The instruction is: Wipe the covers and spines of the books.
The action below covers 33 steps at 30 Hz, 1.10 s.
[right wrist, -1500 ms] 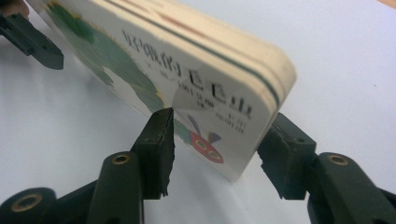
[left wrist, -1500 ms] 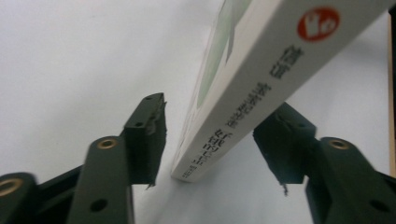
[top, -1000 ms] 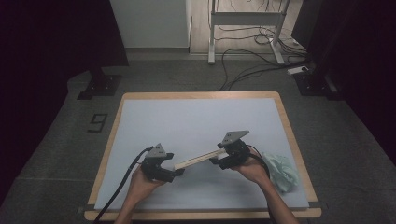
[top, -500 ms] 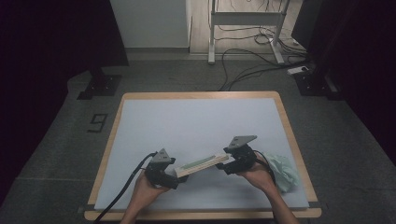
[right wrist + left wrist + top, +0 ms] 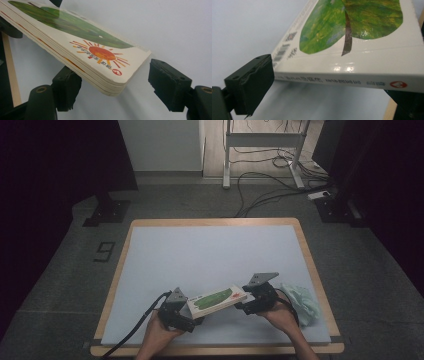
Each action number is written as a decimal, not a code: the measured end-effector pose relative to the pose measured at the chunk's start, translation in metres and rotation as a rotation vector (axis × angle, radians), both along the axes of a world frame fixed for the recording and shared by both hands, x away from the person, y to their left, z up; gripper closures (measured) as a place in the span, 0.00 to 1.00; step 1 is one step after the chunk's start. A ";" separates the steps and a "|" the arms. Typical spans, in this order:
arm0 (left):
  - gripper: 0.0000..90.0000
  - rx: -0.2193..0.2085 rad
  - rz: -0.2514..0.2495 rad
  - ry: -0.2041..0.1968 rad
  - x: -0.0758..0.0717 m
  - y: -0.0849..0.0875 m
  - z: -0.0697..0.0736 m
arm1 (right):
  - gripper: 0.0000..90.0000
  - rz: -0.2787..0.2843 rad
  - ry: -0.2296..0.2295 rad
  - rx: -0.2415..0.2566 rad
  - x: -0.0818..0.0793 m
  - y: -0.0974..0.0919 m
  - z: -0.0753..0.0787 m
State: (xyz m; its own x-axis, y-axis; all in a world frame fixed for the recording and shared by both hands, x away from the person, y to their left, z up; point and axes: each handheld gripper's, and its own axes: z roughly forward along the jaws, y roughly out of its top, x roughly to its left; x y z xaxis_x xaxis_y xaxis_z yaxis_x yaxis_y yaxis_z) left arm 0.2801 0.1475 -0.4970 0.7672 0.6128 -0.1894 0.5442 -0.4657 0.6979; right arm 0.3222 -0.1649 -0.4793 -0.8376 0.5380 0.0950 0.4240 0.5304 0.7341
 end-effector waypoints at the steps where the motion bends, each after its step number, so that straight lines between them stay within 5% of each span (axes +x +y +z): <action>1: 0.02 0.006 0.008 0.001 -0.002 -0.001 -0.001 | 0.29 0.000 0.001 -0.002 -0.001 -0.001 -0.001; 11: 0.01 0.056 0.047 -0.001 -0.021 -0.008 -0.008 | 0.29 0.005 0.027 -0.005 -0.016 -0.006 -0.015; 23: 0.04 0.104 0.074 -0.013 -0.020 0.001 -0.016 | 0.28 0.011 0.047 0.011 -0.024 -0.002 -0.028; 33: 0.13 0.077 0.029 0.007 -0.019 0.004 -0.023 | 0.28 0.003 0.043 0.008 -0.030 0.002 -0.036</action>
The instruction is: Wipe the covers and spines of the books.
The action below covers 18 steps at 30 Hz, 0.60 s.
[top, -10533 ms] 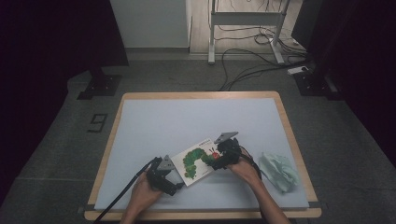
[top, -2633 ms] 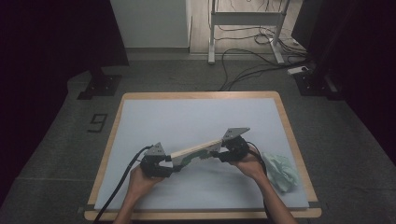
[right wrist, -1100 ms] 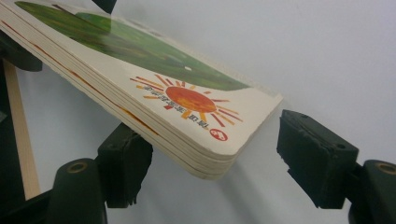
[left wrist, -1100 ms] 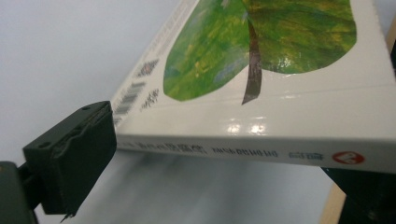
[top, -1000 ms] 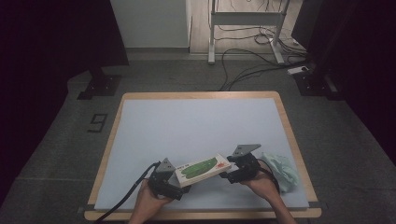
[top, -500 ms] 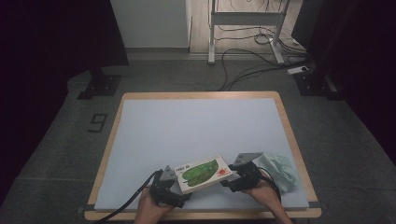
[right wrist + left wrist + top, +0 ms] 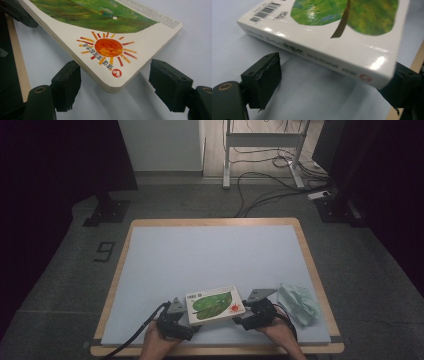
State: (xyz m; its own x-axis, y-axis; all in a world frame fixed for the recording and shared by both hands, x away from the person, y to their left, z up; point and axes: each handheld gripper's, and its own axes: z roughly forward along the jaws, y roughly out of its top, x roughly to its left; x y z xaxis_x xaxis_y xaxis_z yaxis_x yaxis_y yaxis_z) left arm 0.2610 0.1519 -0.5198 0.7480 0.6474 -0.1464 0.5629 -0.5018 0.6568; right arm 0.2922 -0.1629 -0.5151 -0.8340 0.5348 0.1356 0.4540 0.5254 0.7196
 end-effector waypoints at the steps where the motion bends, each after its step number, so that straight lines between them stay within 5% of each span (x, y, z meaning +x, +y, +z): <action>1: 0.13 0.001 -0.005 -0.002 -0.001 -0.001 0.000 | 0.28 0.001 0.003 -0.003 -0.001 0.000 -0.001; 10: 0.14 0.037 -0.023 -0.037 -0.005 -0.002 -0.002 | 0.28 0.011 0.000 -0.008 -0.005 0.001 -0.009; 18: 0.16 0.074 -0.042 -0.072 -0.008 -0.003 -0.003 | 0.28 0.025 -0.048 -0.042 -0.010 0.003 -0.012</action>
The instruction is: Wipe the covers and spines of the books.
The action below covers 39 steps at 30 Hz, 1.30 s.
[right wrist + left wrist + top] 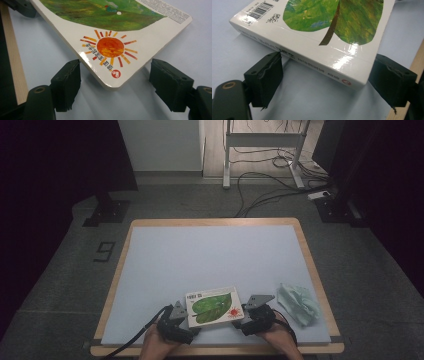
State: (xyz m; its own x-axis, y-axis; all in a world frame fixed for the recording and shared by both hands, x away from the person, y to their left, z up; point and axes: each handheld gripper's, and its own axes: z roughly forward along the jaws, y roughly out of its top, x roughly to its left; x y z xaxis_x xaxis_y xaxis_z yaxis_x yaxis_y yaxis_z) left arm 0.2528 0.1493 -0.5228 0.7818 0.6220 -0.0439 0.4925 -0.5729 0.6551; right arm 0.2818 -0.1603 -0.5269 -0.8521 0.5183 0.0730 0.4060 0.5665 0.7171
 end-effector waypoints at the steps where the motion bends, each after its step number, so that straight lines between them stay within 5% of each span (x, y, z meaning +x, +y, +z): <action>1: 0.16 -0.002 -0.001 -0.002 -0.001 0.000 0.000 | 0.28 0.001 0.001 0.004 0.000 -0.001 0.000; 4: 0.16 -0.035 0.000 0.023 0.001 0.005 0.001 | 0.29 -0.003 0.009 0.015 -0.001 -0.003 0.000; 16: 0.27 -0.039 0.002 0.005 0.004 0.011 0.001 | 0.39 -0.042 -0.047 -0.009 -0.003 0.001 -0.001; 39: 0.17 -0.041 0.002 -0.018 0.031 0.027 0.009 | 0.45 -0.118 -0.070 0.005 0.037 0.008 -0.003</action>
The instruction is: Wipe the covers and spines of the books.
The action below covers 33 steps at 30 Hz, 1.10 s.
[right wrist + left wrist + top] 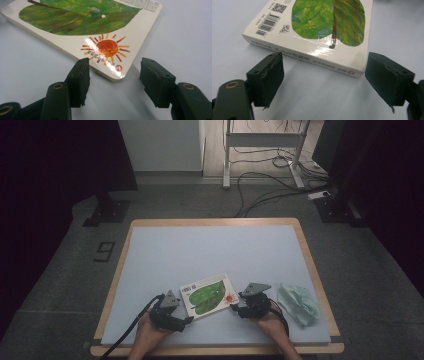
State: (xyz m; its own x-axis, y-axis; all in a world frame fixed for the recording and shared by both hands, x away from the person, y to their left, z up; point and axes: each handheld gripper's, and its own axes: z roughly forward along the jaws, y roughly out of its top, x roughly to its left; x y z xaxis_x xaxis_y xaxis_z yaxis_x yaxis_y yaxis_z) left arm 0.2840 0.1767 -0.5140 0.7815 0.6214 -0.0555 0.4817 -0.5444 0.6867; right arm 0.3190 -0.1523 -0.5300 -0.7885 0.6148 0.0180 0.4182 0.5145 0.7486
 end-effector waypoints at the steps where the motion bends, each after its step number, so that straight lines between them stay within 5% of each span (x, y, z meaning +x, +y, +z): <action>1: 0.17 0.004 0.005 -0.004 0.000 0.001 0.000 | 0.45 0.001 0.002 0.001 0.001 0.000 0.000; 12: 0.17 0.015 0.024 0.015 0.009 0.009 -0.009 | 0.44 -0.030 0.007 -0.012 0.021 0.002 0.001; 17: 0.15 0.019 0.023 -0.012 0.008 0.006 -0.012 | 0.42 -0.038 0.014 -0.023 0.028 0.004 0.002; 33: 0.03 0.052 0.014 -0.019 0.012 0.004 -0.014 | 0.30 -0.002 -0.007 -0.048 0.017 0.003 0.020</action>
